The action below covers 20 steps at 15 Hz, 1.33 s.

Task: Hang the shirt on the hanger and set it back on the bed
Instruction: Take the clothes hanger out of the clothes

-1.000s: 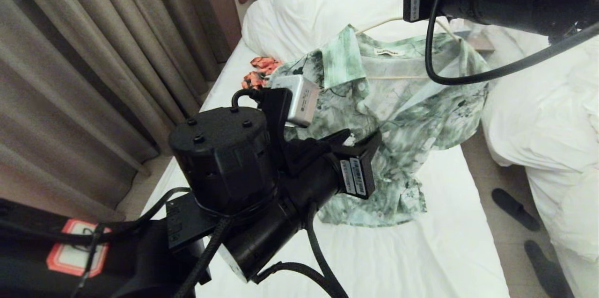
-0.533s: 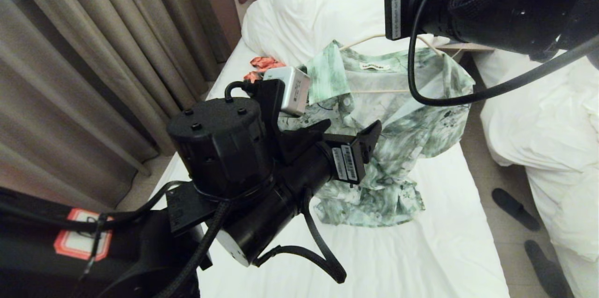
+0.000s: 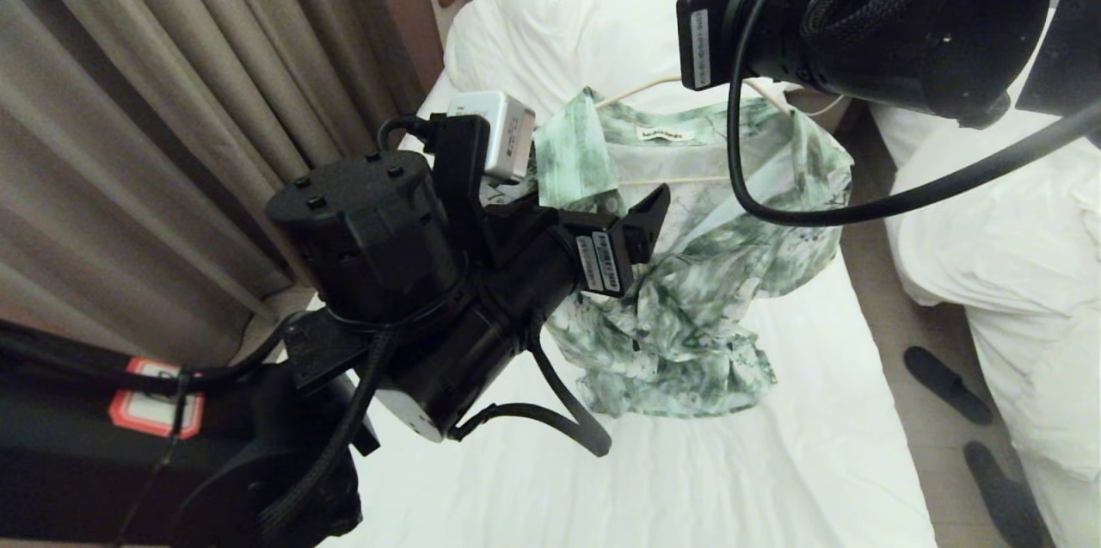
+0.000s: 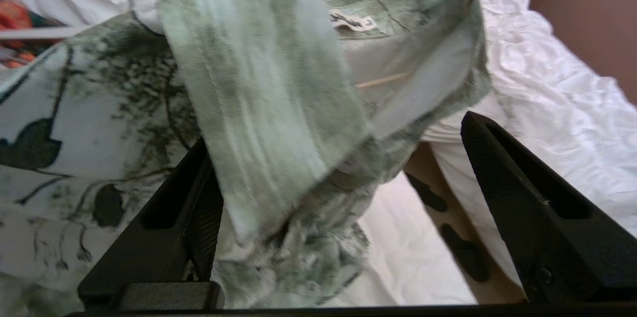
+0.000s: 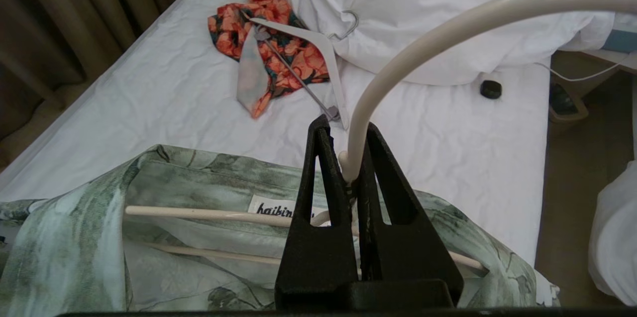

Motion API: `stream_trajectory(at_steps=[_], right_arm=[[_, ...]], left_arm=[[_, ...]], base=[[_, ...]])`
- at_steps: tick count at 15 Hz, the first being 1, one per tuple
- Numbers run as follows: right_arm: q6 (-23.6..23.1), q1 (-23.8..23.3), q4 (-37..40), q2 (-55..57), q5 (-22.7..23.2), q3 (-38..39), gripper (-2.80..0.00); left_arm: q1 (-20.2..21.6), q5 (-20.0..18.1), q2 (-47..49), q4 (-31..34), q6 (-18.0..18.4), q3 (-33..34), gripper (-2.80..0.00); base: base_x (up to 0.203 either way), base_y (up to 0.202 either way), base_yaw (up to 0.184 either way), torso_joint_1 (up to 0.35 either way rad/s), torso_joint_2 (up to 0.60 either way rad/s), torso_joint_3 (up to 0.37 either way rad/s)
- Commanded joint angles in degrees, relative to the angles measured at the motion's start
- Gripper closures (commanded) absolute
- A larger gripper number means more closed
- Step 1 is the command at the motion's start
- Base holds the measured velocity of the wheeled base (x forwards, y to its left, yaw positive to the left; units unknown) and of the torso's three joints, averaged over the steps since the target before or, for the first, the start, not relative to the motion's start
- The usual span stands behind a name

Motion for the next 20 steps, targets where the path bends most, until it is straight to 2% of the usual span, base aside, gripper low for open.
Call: stream_trajectory(at_steps=[1,5,6,7,10,15,18,20], right_arm=[[-0.1,0.6,0.01,-0.07,-0.21,0.01,0.0],[-0.03,1.8,-0.04,-0.31,-0.21,1.3,0.0],[-0.03,1.8,-0.09,-0.5,-0.21,2.01,0.0],[-0.02,1.8,-0.1,-0.74,-0.21,2.09,0.0],[-0.1,1.8,0.22,-1.43,-0.21,2.38,0.0],[-0.1,1.71,0.26,-3.68,-0.21,4.6,0.0],[-0.1,0.75,0.27,-6.89,-0.18,8.52,0.0],[-0.1,-1.82,0.22,-8.14,-0.09,10.28,0.0]], left_arm=[[0.42,0.06,-0.08,-0.39,0.05,-0.02,-2.8],[0.81,0.29,-0.29,-0.9,0.15,-0.11,-2.8],[0.95,0.31,-0.11,-2.69,0.51,-0.11,-0.97],[1.27,0.38,-0.06,-3.81,1.34,0.04,0.0],[1.9,0.29,-0.06,-4.26,1.61,0.06,0.0],[5.75,-0.15,-0.25,-4.26,1.61,-0.86,0.0],[10.34,-0.54,-1.58,-4.08,1.61,-2.62,0.0],[13.4,-2.18,-3.36,-3.81,1.61,-3.32,0.0]], base=[[0.0,0.0,0.0,0.0,0.0,0.0],[0.0,0.0,0.0,0.0,0.0,0.0],[0.0,0.0,0.0,0.0,0.0,0.0],[0.0,0.0,0.0,0.0,0.0,0.0],[0.0,0.0,0.0,0.0,0.0,0.0],[0.0,0.0,0.0,0.0,0.0,0.0],[0.0,0.0,0.0,0.0,0.0,0.0],[0.0,0.0,0.0,0.0,0.0,0.0]])
